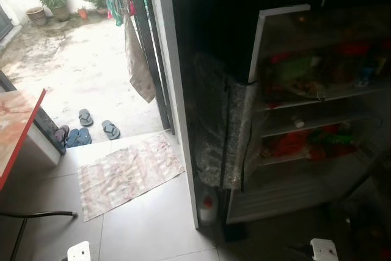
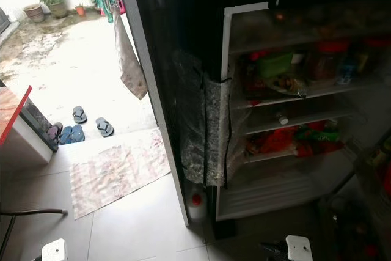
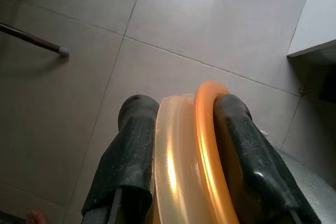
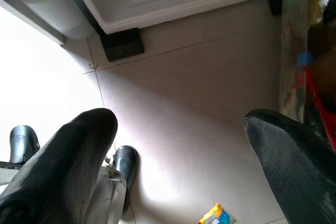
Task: Restocking fridge
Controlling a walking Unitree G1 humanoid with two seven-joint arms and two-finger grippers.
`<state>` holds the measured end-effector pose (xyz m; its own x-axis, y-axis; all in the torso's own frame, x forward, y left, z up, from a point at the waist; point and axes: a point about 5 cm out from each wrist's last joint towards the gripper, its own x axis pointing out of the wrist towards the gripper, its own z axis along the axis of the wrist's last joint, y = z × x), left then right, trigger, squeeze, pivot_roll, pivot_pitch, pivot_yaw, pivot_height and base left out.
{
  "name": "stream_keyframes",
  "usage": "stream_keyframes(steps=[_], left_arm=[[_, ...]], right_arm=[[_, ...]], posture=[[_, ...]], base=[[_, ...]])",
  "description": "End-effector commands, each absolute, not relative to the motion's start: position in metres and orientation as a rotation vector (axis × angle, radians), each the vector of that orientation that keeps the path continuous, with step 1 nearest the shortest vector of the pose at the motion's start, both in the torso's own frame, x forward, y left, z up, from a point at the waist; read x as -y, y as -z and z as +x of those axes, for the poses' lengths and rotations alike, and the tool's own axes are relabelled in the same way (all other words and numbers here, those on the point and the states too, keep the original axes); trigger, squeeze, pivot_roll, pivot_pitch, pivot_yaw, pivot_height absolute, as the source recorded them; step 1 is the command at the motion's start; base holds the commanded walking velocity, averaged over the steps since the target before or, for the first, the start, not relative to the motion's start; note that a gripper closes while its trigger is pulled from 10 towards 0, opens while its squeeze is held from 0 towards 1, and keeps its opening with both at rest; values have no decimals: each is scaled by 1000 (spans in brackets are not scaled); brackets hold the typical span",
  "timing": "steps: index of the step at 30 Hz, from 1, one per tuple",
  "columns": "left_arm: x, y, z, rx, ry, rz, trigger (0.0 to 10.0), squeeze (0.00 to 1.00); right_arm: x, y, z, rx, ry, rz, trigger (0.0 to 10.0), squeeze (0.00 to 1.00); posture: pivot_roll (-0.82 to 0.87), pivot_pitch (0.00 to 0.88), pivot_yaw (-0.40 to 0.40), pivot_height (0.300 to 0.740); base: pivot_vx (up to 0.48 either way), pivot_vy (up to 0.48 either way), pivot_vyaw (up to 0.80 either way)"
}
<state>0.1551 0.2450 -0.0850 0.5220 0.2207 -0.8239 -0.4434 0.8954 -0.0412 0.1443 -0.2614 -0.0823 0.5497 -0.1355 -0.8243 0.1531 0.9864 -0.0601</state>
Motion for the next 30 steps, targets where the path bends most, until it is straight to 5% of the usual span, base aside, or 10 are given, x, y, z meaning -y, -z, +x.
stream_keyframes(steps=[1, 30], left_arm=[[-240, 89, 150, -971, -386, -262, 10000, 0], [-242, 87, 153, -959, -383, -249, 10000, 0]], right_arm=[[254, 85, 144, -972, 162, 36, 10000, 0], [250, 85, 145, -964, 137, 44, 10000, 0]], posture=[[-98, 20, 44, 740], [-96, 23, 48, 740]], base=[[0, -292, 0], [0, -291, 16]])
